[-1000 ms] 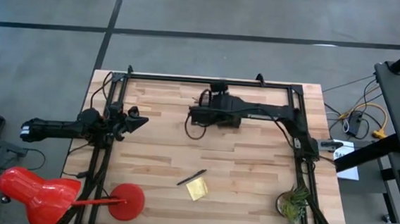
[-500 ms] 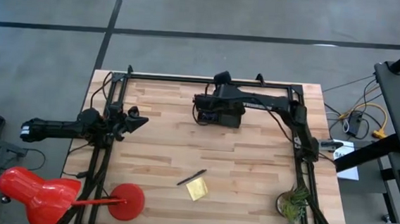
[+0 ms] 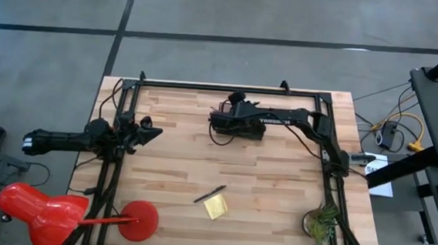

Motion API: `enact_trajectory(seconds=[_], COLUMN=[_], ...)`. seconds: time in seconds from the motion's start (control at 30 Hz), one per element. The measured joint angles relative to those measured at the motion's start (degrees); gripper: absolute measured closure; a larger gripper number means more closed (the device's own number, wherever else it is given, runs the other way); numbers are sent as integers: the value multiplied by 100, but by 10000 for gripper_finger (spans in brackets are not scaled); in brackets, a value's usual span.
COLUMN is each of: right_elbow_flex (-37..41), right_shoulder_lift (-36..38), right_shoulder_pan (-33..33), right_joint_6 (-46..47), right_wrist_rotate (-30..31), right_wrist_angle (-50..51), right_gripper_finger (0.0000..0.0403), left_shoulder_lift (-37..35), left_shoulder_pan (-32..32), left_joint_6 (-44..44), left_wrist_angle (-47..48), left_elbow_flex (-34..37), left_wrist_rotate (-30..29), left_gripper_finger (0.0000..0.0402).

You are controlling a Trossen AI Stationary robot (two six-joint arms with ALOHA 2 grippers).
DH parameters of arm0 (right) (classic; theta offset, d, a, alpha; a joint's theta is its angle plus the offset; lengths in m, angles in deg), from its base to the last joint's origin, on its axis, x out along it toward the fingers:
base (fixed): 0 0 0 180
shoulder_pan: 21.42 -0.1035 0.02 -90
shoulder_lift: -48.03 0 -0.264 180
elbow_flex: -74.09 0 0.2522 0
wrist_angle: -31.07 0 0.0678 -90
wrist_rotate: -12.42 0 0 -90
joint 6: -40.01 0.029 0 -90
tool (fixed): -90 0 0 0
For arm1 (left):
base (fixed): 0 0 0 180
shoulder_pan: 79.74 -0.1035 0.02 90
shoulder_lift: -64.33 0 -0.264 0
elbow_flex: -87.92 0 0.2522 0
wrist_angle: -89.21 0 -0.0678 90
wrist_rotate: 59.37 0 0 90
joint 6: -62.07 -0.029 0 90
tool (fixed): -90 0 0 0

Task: Pick and place office supplies into organizer
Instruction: Put the top black pen into the desk organizer, then put the black pen into the desk organizer

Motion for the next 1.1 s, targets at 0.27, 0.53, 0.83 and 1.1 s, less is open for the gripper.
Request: enact_trajectory(seconds=[0.27, 0.53, 0.83, 1.1], right_elbow_flex=[92, 175, 120, -297], right_shoulder_lift=[-6, -13, 55, 599], right_shoulder_pan=[-3, 27, -70, -567], right_joint_6=[-706, -796, -353, 1881], right_wrist_rotate=[-55, -258, 242, -3591], right_wrist_angle=[-994, -1501, -1390, -123], right_gripper_finger=[378, 328, 258, 224], left_shoulder_lift=[-1, 0, -2, -4], left_shoulder_pan=[0, 0, 0, 0], left_joint_6=[2, 2, 2, 2], left_wrist_angle=[2, 1, 2, 2], left_elbow_flex=[0, 0, 0, 0], left_wrist_rotate=[0, 0, 1, 2], left_gripper_finger=[402, 402, 402, 402])
